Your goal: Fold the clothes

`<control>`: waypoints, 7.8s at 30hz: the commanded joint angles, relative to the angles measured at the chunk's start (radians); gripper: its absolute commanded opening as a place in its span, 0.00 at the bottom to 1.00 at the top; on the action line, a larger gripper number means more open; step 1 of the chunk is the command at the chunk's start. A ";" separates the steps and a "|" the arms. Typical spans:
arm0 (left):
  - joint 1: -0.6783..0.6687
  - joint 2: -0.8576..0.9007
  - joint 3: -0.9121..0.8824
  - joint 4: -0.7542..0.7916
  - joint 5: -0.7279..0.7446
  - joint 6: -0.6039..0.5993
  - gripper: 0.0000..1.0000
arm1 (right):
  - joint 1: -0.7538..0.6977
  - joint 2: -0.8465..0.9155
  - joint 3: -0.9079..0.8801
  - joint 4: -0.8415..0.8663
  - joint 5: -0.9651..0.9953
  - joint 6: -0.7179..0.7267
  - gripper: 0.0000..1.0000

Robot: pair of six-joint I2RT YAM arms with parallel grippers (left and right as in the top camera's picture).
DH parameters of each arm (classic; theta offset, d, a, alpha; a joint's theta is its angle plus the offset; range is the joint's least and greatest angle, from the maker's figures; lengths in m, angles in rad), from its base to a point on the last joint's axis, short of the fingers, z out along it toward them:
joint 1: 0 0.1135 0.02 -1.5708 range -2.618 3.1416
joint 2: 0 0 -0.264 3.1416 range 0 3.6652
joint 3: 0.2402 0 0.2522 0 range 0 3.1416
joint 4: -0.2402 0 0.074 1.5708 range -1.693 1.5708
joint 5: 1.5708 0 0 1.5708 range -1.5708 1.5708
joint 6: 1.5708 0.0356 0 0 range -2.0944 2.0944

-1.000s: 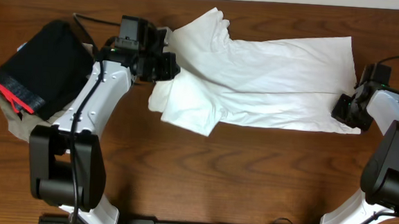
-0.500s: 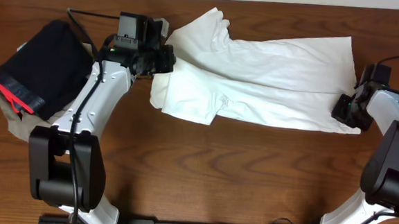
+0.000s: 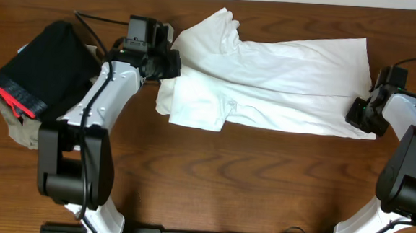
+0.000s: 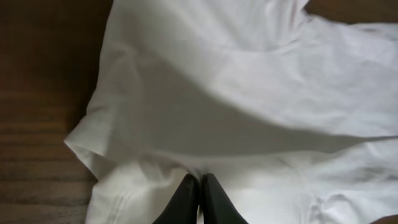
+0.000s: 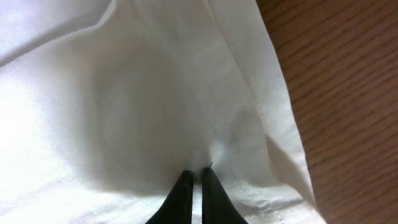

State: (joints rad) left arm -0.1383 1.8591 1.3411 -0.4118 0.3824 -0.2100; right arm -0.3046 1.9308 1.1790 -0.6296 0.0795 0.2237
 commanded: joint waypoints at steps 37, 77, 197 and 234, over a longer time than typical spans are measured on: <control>0.002 0.000 -0.002 -0.422 -0.017 -0.452 0.40 | 0.004 0.066 -0.026 -0.026 0.002 0.000 0.07; 0.002 0.130 -0.002 -0.309 0.196 -0.422 0.06 | 0.004 0.066 -0.026 -0.030 0.002 0.000 0.07; 0.129 0.008 0.000 -0.270 -0.317 -0.094 0.05 | 0.004 0.066 -0.026 -0.036 0.003 0.000 0.08; 0.121 0.003 0.000 -0.816 -0.324 -0.052 0.27 | 0.004 0.066 -0.026 -0.208 -0.004 0.034 0.08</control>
State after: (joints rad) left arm -0.0261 1.8793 1.3228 -1.2148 0.0887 -0.2741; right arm -0.3035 1.9350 1.1976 -0.8001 0.0631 0.2310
